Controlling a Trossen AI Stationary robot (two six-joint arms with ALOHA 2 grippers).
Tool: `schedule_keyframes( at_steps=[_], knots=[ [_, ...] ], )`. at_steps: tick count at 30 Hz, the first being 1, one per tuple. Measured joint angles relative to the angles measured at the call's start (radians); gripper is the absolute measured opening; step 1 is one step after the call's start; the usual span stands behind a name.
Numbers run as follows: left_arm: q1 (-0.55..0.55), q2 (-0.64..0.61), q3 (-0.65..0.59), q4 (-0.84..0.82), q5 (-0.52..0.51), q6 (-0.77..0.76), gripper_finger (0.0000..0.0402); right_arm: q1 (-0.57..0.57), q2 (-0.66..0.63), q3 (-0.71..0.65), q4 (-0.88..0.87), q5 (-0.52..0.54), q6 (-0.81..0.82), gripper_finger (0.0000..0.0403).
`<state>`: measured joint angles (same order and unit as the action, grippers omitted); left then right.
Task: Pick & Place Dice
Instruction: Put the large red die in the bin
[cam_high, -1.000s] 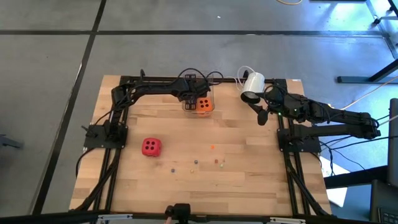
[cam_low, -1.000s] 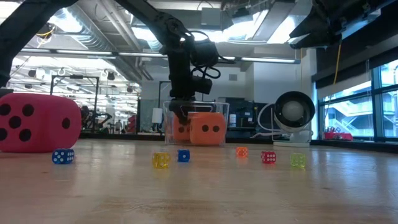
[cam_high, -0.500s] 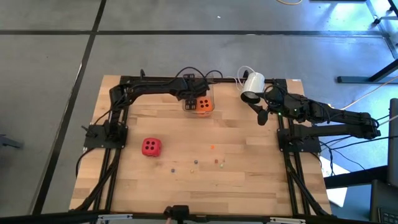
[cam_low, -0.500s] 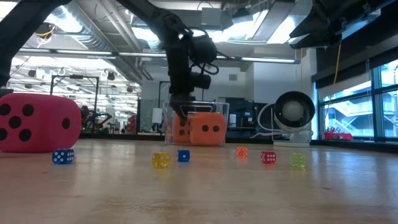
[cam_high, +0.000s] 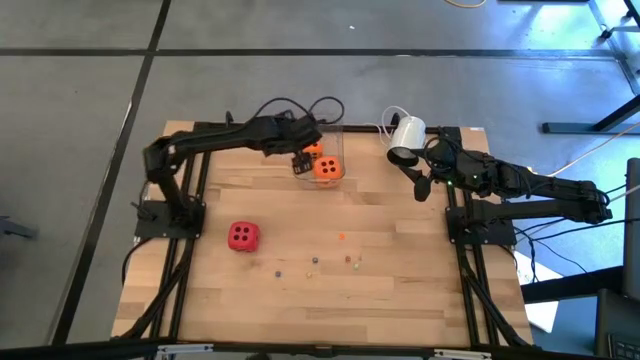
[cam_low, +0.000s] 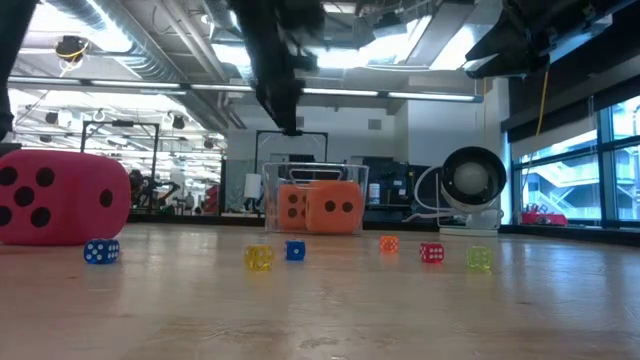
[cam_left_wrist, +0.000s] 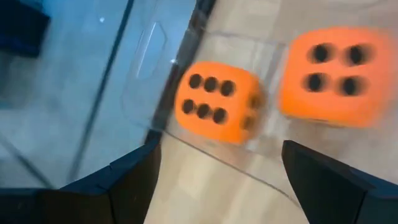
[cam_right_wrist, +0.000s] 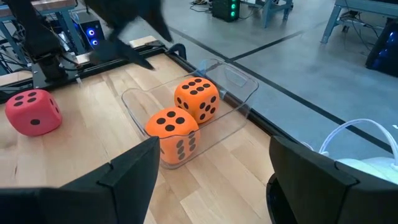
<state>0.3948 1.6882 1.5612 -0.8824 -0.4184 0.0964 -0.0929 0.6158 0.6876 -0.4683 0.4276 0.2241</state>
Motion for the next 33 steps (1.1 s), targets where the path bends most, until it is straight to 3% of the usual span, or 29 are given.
schedule_keyframes(
  at_steps=[7,20,26,33],
  knots=[
    [-0.052,-0.169,0.001,-0.209,0.183,-0.393,0.0329,0.0,0.0,0.0,0.001,0.0,0.001,0.0302],
    [-0.227,-0.294,0.001,-0.679,0.212,-0.86,0.0329,0.0,0.0,0.0,0.003,-0.001,0.023,0.0302],
    [-0.28,-0.433,-0.069,-0.678,0.257,-1.033,0.0327,0.0,0.0,0.0,0.003,-0.001,0.03,0.0302],
    [-0.344,-0.629,-0.353,-0.542,0.3,-1.287,0.0328,0.0,0.0,0.0,0.003,-0.025,0.035,0.0302]
  ],
)
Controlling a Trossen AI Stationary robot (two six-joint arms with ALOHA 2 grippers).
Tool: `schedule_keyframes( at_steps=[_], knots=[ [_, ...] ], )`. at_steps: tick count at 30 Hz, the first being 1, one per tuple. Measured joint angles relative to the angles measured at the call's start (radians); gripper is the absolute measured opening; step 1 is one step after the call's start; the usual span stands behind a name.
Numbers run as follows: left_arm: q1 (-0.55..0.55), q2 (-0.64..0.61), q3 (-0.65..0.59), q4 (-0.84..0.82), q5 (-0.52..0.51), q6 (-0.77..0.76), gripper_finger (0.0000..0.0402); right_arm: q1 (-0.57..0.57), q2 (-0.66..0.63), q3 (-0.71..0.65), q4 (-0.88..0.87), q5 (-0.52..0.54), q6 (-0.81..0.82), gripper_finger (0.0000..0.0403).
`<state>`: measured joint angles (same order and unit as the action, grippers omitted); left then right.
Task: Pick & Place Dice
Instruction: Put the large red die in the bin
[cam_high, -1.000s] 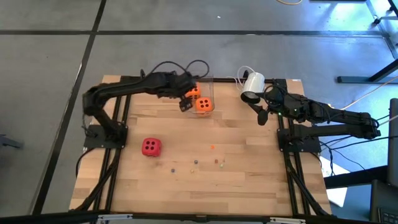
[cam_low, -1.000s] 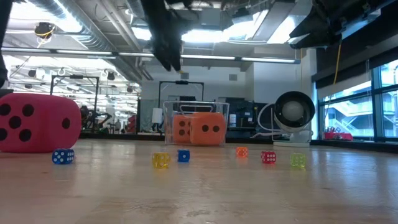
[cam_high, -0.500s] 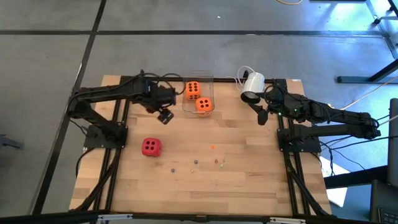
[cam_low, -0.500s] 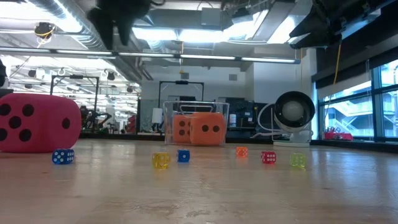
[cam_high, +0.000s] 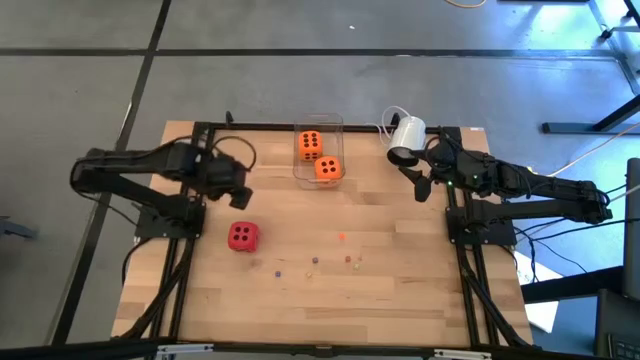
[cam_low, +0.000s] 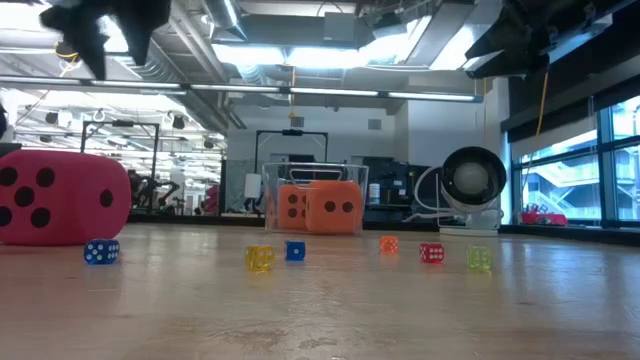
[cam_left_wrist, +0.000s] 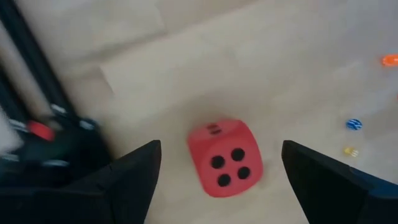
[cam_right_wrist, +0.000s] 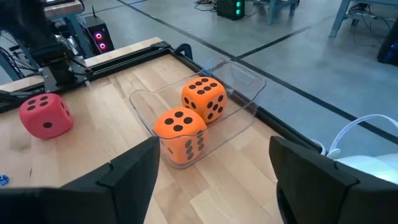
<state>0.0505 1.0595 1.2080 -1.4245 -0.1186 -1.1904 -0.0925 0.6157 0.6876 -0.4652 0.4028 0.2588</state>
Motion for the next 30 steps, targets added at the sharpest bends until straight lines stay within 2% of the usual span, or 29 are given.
schedule_keyframes(
  at_steps=[5,9,13,24,30],
  knots=[
    [-0.085,-0.066,-0.202,0.176,0.051,-0.148,0.0328,0.0,0.0,0.0,0.0,-0.003,0.007,0.0302],
    [-0.14,-0.079,-0.305,0.191,0.094,-0.176,0.0328,0.0,0.0,0.0,0.0,-0.014,0.026,0.0302],
    [-0.176,-0.104,-0.361,0.21,0.15,-0.191,0.0327,0.0,0.0,0.0,0.0,-0.037,0.023,0.0302],
    [-0.196,-0.184,-0.496,0.314,0.145,-0.331,0.0327,0.0,0.0,0.0,0.0,-0.038,0.022,0.0302],
    [-0.196,-0.21,-0.594,0.521,0.146,-0.35,0.0327,0.0,0.0,0.0,0.0,-0.056,0.022,0.0302]
  ],
)
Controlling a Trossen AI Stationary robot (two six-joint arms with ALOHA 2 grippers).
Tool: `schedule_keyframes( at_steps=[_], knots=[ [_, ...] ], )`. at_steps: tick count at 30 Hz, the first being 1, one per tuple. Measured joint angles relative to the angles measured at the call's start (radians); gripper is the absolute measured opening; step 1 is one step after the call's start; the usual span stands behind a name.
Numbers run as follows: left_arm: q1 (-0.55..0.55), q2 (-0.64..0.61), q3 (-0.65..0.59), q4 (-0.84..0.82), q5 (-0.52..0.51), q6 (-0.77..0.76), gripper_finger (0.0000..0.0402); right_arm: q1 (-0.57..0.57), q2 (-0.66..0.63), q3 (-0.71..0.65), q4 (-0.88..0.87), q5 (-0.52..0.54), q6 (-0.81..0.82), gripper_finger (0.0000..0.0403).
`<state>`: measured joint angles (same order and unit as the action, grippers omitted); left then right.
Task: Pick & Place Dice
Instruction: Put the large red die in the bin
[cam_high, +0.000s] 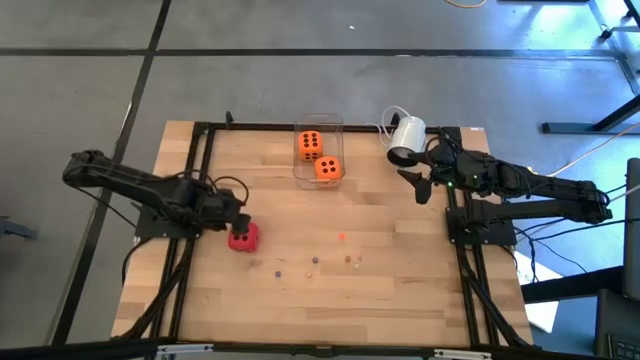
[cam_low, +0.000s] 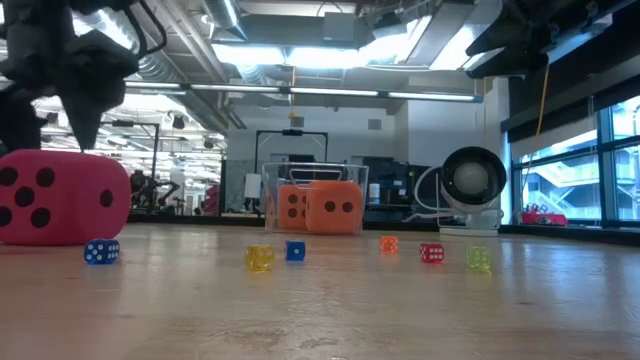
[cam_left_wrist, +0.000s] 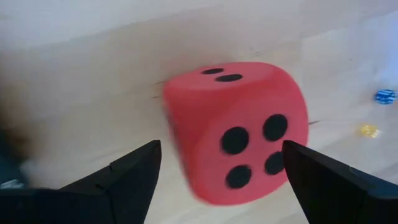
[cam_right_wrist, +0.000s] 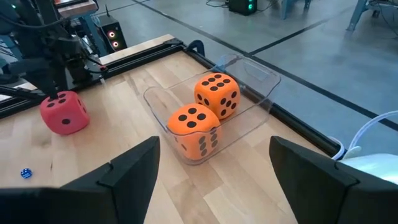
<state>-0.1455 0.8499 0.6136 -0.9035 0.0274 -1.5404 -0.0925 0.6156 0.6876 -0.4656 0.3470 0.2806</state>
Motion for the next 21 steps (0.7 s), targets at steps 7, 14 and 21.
schedule_keyframes(
  at_steps=[7,14,21],
  knots=[
    [0.001,-0.003,-0.087,0.099,0.047,-0.046,0.0327,0.0,0.0,0.0,0.0,0.0,0.0,0.0302],
    [0.0,0.0,-0.182,0.42,0.047,-0.047,0.0327,0.0,0.0,0.0,-0.001,0.001,-0.004,0.0302],
    [0.0,0.065,-0.21,0.492,0.054,-0.068,0.0326,0.0,0.0,0.0,-0.001,0.002,-0.016,0.0302]
  ],
)
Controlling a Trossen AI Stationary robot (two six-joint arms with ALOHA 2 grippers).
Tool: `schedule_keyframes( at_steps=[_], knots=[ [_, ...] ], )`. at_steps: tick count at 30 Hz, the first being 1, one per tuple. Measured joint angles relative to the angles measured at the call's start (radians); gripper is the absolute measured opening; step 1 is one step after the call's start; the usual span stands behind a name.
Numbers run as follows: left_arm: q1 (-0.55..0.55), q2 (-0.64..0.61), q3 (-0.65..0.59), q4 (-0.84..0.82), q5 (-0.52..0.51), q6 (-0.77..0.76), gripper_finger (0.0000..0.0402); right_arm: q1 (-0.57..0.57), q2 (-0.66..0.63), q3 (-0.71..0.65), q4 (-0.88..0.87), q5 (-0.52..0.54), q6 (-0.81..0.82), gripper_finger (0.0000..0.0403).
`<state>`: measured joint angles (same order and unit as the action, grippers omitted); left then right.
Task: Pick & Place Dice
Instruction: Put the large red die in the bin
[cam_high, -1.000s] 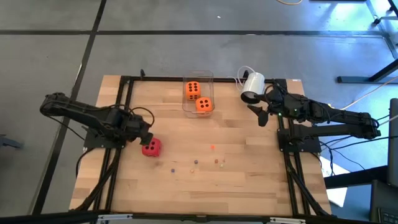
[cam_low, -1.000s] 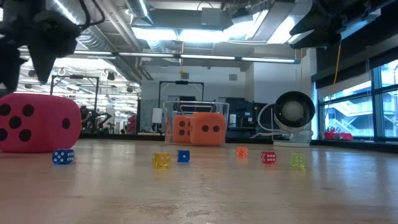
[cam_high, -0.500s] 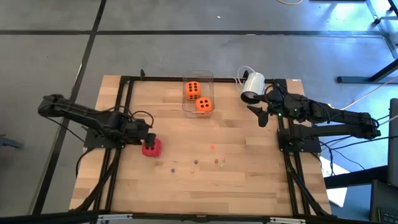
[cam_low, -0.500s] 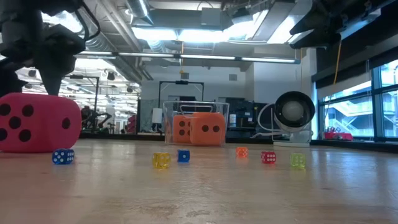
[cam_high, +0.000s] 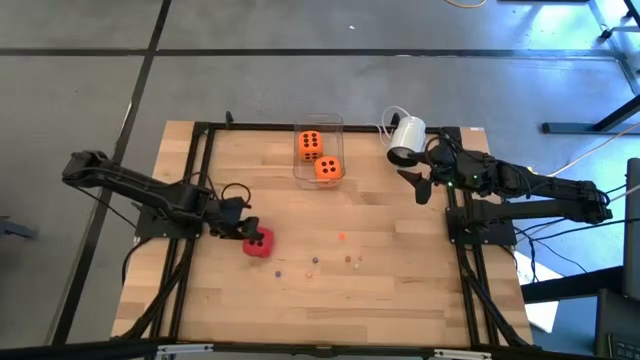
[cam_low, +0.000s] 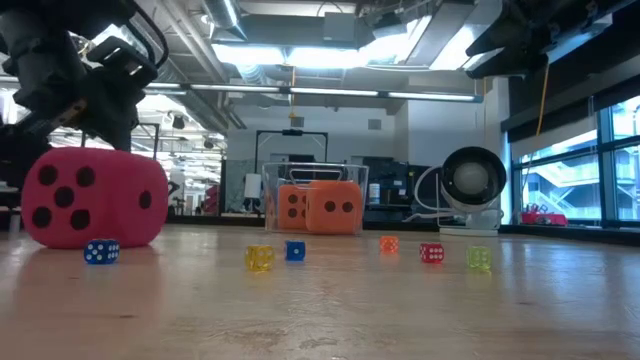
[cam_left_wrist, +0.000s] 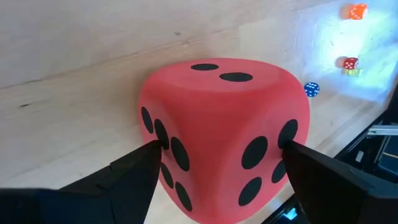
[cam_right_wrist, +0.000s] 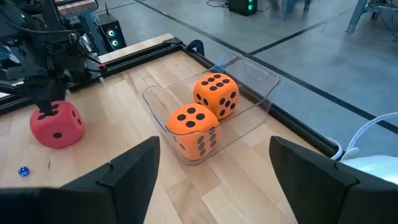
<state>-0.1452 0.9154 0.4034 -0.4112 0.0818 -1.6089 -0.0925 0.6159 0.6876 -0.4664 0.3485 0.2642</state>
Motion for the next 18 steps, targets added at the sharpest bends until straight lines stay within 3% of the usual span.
schedule_keyframes(
  at_steps=[6,18],
  knots=[
    [0.0,0.057,0.003,0.004,-0.001,0.044,0.0317,0.0,0.0,0.0,0.0,0.003,-0.002,0.0302],
    [0.001,0.069,0.001,0.0,-0.035,0.069,0.0249,0.0,0.0,0.0,0.001,0.002,-0.001,0.0302]
  ],
)
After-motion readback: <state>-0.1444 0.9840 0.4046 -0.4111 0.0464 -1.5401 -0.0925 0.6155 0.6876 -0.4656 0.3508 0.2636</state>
